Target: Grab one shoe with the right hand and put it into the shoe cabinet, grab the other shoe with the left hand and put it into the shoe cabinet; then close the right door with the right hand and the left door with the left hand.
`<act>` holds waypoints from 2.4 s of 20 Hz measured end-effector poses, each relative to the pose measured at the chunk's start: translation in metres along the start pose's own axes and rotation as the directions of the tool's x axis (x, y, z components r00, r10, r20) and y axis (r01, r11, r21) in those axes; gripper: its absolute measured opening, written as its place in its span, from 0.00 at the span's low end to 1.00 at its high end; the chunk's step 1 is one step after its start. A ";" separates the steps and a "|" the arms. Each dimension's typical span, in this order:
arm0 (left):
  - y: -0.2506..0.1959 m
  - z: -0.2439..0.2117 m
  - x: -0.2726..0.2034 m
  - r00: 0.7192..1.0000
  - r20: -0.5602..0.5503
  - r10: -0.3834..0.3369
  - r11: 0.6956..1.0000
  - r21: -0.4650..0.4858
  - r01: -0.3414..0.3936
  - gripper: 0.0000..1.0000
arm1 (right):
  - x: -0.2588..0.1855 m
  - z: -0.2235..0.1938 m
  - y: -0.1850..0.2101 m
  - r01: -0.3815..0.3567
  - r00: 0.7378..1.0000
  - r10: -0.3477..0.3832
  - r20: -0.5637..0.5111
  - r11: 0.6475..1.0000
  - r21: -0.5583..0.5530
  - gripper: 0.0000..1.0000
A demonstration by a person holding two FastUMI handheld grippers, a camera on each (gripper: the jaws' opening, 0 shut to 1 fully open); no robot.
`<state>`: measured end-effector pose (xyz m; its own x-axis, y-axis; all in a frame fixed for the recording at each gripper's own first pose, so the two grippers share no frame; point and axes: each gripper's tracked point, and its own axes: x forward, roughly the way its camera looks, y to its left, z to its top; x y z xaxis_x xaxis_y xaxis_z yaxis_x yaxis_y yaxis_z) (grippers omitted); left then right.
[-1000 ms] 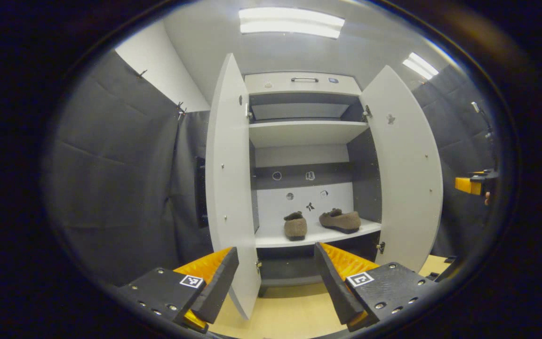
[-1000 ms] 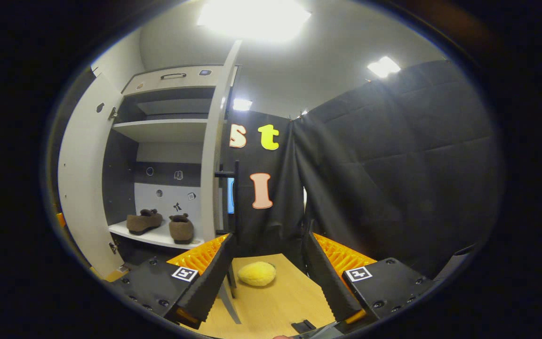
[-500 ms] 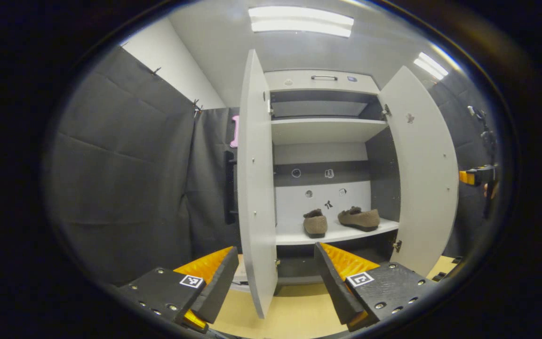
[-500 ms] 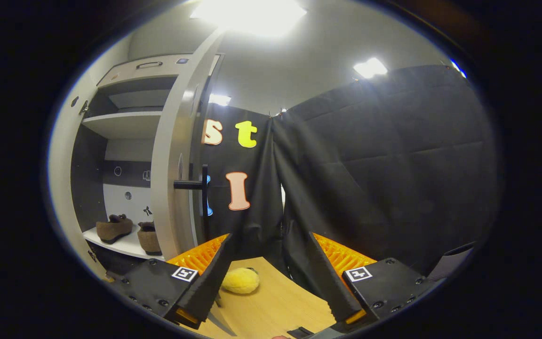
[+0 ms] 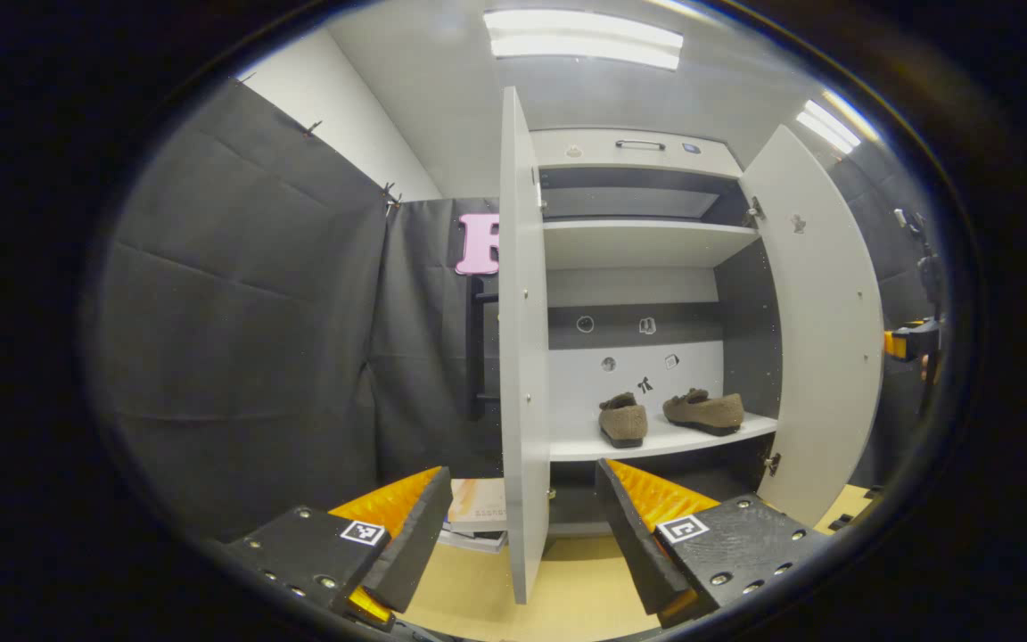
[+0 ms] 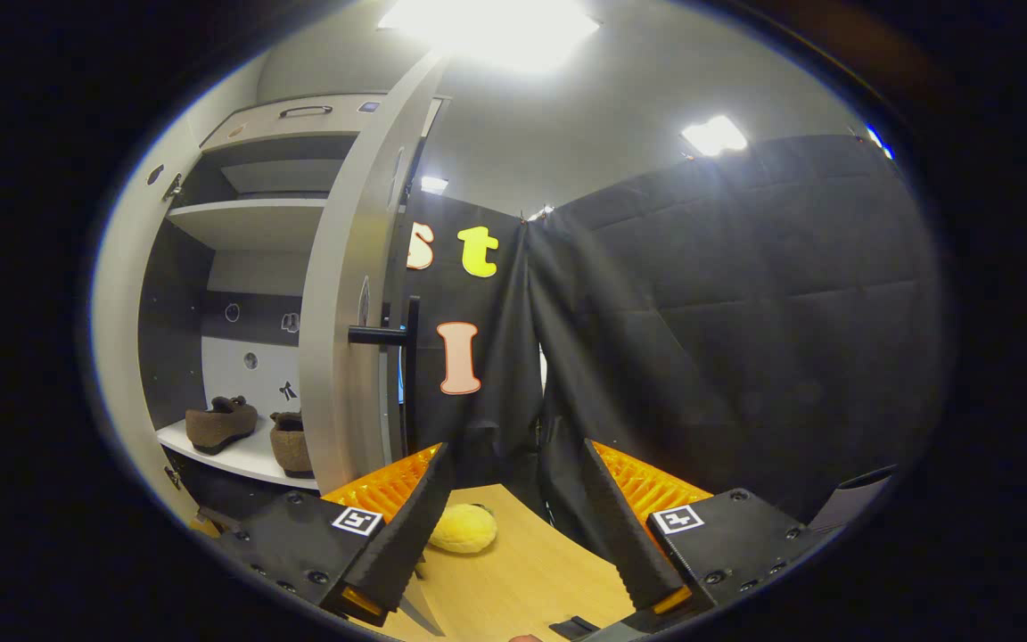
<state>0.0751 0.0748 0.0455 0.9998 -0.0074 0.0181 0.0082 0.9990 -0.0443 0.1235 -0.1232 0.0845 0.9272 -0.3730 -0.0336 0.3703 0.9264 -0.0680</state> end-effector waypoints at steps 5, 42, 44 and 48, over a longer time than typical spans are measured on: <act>-0.002 0.002 -0.002 1.000 0.003 -0.009 1.000 -0.001 0.009 1.00 | -0.013 0.002 0.032 -0.072 0.997 0.072 0.011 0.997 0.005 0.94; 0.079 0.002 0.003 0.980 -0.035 0.195 0.981 -0.004 -0.195 1.00 | -0.018 -0.006 0.172 -0.434 0.901 0.434 -0.007 0.901 -0.004 0.96; 0.088 0.012 0.014 0.979 -0.022 0.203 0.979 -0.001 -0.203 1.00 | -0.025 -0.008 0.160 -0.436 0.900 0.436 -0.002 0.900 -0.001 0.96; 0.105 0.037 0.035 0.974 0.010 0.225 0.974 0.005 -0.225 1.00 | -0.037 -0.018 0.139 -0.435 0.900 0.435 -0.009 0.900 0.007 0.96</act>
<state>0.1105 0.1815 0.0782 0.9759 0.2175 0.0174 -0.2166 0.9753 -0.0420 0.1397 0.0182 0.0582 0.9954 0.0670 -0.0684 -0.0698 0.9968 -0.0395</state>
